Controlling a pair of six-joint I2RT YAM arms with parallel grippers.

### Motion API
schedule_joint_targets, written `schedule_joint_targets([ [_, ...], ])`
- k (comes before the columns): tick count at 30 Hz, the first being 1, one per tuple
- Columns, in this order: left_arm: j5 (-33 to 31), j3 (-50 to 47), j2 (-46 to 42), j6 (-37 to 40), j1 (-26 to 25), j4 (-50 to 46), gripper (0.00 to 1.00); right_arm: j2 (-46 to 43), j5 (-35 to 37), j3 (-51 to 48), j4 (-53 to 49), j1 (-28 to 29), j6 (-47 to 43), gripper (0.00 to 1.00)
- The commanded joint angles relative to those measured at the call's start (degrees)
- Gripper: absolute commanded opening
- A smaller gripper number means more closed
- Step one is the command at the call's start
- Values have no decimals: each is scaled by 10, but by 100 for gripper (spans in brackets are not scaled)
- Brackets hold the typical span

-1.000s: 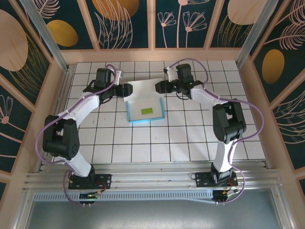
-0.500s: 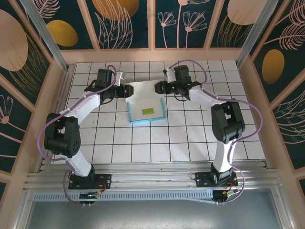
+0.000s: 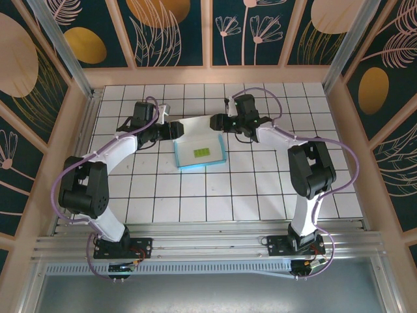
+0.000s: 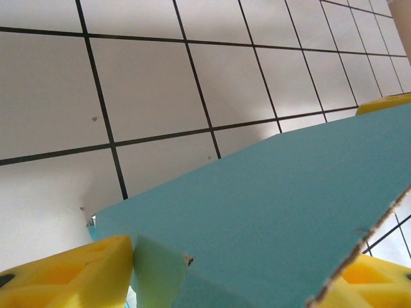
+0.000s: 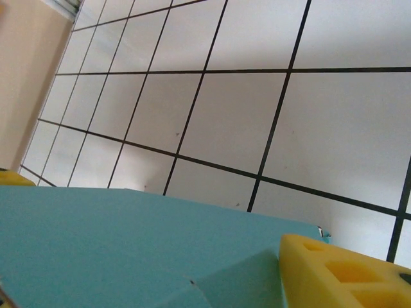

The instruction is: Fold the paper box

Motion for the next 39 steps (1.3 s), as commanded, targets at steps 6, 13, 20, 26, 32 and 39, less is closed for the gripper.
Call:
schedule_joint_targets([
  [6,23,-20,-17,-27,-12,30,63,-30,5,-47,50,21,49,57],
  [13,24,-42,-28,-30,-15,40,63,-42,7,-85,79,28,64,57],
  [20,26,-69,-42,-33,-18,51,63,-53,13,-121,102,33,70,56],
  [26,30,-93,-52,-39,-19,66,63,-58,16,-144,117,39,75,56],
  [32,31,-114,-51,-43,-20,82,63,-68,39,-168,127,43,66,56],
  [39,25,-140,-55,-41,-25,87,63,-74,66,-186,128,53,43,56],
])
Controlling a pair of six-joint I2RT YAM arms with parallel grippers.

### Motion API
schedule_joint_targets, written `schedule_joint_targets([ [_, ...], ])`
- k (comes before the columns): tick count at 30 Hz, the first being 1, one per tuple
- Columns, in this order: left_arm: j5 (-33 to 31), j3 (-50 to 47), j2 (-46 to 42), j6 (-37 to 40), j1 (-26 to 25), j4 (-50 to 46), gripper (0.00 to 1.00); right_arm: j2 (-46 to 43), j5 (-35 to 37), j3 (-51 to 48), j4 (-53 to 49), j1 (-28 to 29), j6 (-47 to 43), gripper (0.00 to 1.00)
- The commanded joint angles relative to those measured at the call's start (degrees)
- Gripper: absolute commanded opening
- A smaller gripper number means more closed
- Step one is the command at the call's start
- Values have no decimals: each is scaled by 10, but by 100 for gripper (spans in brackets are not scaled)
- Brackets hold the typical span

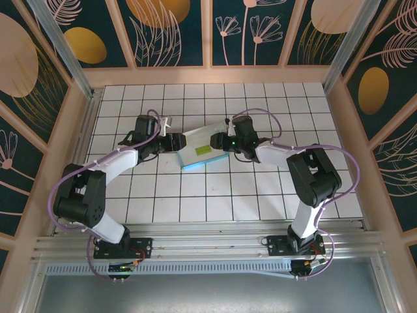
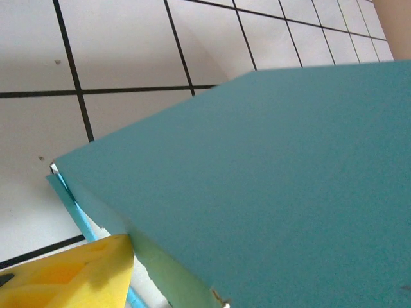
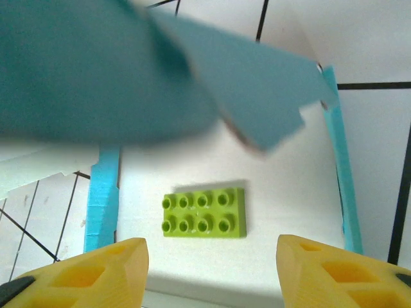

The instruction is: Fold the paper box

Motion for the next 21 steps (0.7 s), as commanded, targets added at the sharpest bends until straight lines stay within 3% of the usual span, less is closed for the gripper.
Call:
schedule_joint_targets([
  [1,8,-22,-8,-9,-3,-5,63,-20,20,-9,12,13,-14,56],
  [14,-6,-24,-7,3,-4,-10,63,-79,35,-45,34,7,-47,61],
  [21,-20,-24,-29,5,-6,-9,62,-105,-57,-30,29,-72,-143,83],
])
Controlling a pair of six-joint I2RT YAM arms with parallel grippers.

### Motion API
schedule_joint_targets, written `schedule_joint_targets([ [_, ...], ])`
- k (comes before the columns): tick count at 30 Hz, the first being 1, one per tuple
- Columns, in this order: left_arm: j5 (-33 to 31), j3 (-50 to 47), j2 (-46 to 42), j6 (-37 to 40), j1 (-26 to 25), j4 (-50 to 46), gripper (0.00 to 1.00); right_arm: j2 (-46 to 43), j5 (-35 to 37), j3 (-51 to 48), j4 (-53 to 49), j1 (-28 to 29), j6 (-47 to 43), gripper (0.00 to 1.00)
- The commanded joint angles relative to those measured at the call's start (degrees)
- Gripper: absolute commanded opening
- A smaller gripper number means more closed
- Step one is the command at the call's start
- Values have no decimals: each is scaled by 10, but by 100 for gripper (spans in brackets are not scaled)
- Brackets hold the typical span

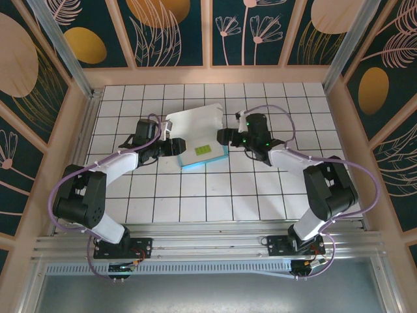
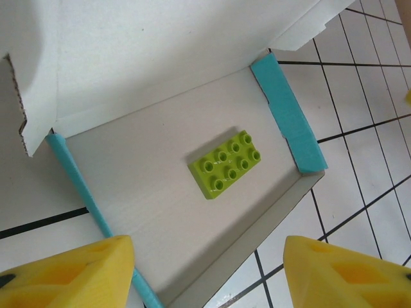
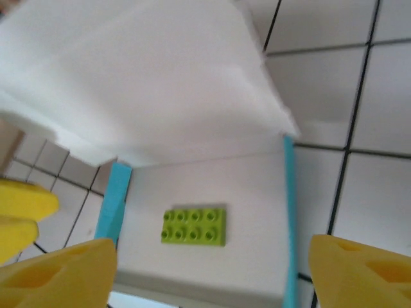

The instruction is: Fold the paper box

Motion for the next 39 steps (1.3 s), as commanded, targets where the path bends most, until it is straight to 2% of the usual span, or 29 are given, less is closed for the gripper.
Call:
schedule_joint_targets([
  [1,-23,-7,-39,4,-3,0,62,8,-74,41,-11,-32,-91,85],
  [7,-143,6,-92,14,-3,-30,66,109,-136,181,-99,-47,-185,87],
  [9,-181,26,-84,24,-2,-48,68,141,-132,218,-112,-47,-195,85],
  [13,-218,83,-45,50,0,-89,70,193,-117,276,-129,-46,-203,73],
  [20,-194,148,12,72,1,-115,66,217,-112,307,-131,-45,-205,52],
  [32,-205,205,54,86,1,-151,56,214,-79,330,-161,-38,-241,41],
  [39,-199,220,64,89,1,-164,40,218,-82,346,-174,-37,-249,30],
])
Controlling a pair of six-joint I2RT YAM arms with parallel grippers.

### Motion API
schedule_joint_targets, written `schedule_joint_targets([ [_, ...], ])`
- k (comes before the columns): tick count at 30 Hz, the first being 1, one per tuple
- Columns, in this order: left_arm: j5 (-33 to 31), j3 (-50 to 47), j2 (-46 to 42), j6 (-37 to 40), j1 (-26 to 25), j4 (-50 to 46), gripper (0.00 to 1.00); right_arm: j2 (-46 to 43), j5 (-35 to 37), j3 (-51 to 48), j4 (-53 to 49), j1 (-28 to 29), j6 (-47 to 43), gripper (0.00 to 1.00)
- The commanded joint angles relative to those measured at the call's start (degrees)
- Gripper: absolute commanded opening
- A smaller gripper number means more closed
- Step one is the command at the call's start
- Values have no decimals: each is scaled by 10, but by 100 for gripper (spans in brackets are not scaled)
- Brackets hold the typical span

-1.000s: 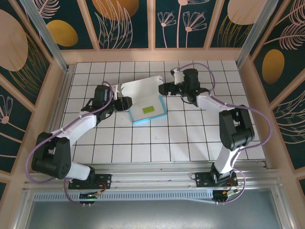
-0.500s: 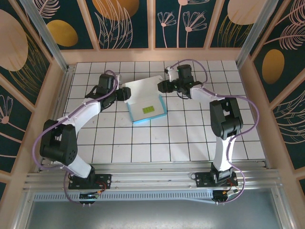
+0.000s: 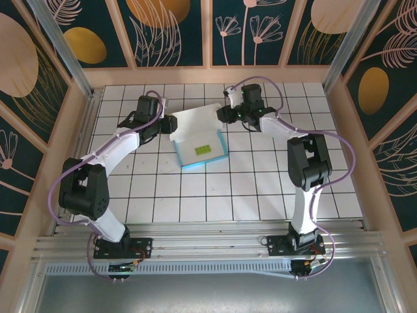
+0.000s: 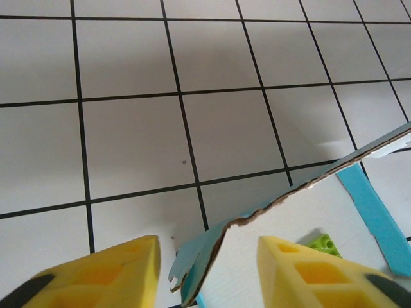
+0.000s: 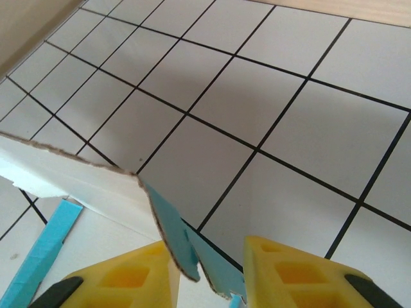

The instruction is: Fold the paper box

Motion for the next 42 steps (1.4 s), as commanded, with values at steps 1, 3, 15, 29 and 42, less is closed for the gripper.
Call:
schedule_joint_targets([
  [1,1,17,13,4,1,-23,39,7,1,25,-16,4,-13,28],
  [3,5,18,16,5,1,-25,37,6,1,26,-19,5,-15,24],
  [15,33,6,14,-14,1,-12,25,-7,45,-10,9,43,15,10],
  [29,30,-37,-4,-33,0,15,25,-59,133,-101,68,86,60,9],
  [42,78,-92,-44,-49,-1,76,25,-119,174,-215,158,116,120,10],
])
